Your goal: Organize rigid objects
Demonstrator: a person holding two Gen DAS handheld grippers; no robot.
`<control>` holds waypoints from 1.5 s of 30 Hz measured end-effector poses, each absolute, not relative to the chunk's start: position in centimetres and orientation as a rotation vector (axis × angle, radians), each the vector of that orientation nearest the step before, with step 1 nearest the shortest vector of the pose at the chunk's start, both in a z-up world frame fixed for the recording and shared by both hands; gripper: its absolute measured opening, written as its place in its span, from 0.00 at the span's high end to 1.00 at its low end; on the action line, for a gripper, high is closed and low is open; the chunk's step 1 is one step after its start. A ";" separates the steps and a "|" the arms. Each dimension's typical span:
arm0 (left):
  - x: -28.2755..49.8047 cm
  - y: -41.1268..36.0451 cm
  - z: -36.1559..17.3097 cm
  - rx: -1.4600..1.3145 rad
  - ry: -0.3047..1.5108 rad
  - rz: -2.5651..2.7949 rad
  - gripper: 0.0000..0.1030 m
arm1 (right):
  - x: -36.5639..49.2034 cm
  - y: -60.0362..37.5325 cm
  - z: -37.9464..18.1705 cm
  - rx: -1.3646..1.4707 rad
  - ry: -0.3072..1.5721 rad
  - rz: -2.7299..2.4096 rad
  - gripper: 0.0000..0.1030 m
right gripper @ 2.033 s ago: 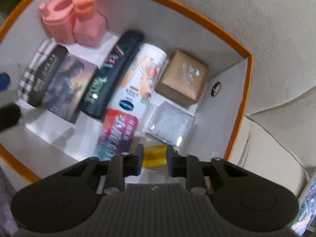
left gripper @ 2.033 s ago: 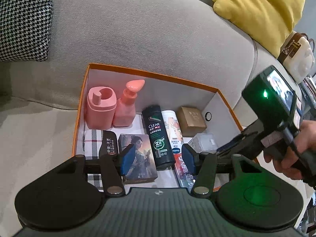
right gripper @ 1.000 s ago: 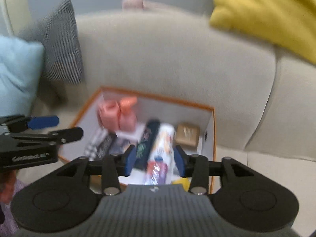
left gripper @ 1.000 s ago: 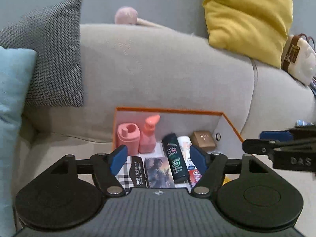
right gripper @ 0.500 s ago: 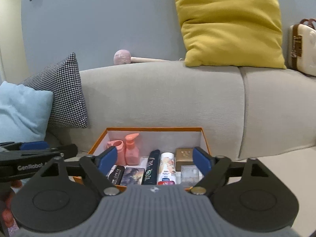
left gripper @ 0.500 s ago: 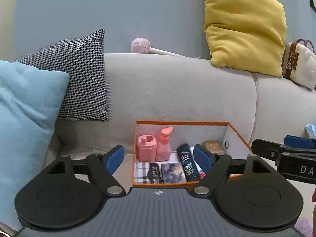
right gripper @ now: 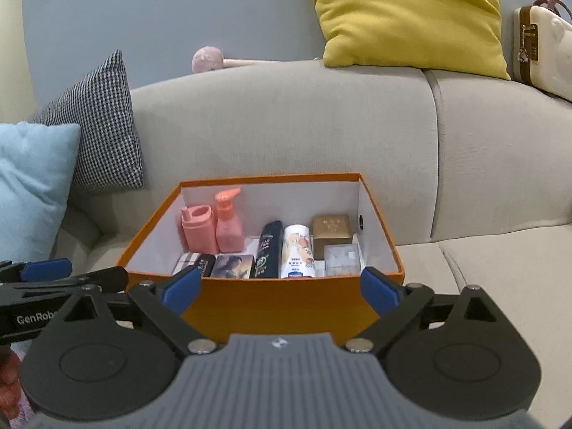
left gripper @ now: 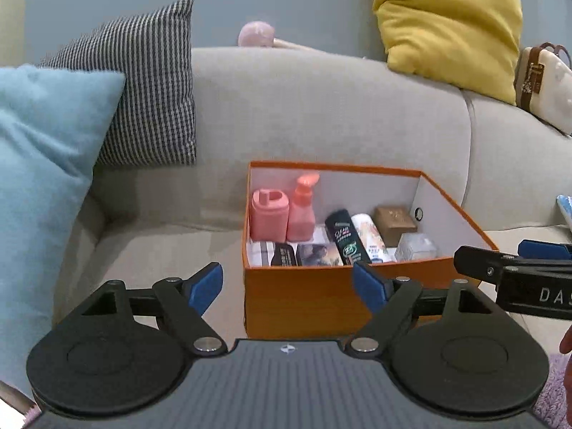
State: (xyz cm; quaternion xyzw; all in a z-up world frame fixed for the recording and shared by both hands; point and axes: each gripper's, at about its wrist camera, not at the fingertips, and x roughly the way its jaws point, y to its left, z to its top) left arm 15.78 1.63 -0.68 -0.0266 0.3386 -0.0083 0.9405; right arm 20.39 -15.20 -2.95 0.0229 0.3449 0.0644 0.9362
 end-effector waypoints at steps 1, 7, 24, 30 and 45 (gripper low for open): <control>15.7 1.7 -1.0 -0.057 0.698 -0.012 0.07 | 20.4 -15.1 -3.2 0.041 0.709 0.130 0.07; 16.3 2.2 -2.2 -0.072 0.753 -0.001 0.07 | 20.7 -14.9 -3.8 0.042 0.724 0.128 0.07; 16.0 2.1 -1.9 -0.065 0.748 -0.005 0.07 | 20.2 -14.9 -3.5 0.031 0.706 0.118 0.07; 15.9 2.1 -1.7 -0.061 0.745 -0.003 0.07 | 20.1 -15.1 -3.3 0.034 0.700 0.115 0.07; 15.8 2.4 -1.5 -0.067 0.737 -0.003 0.07 | 19.8 -14.8 -3.2 0.016 0.699 0.112 0.07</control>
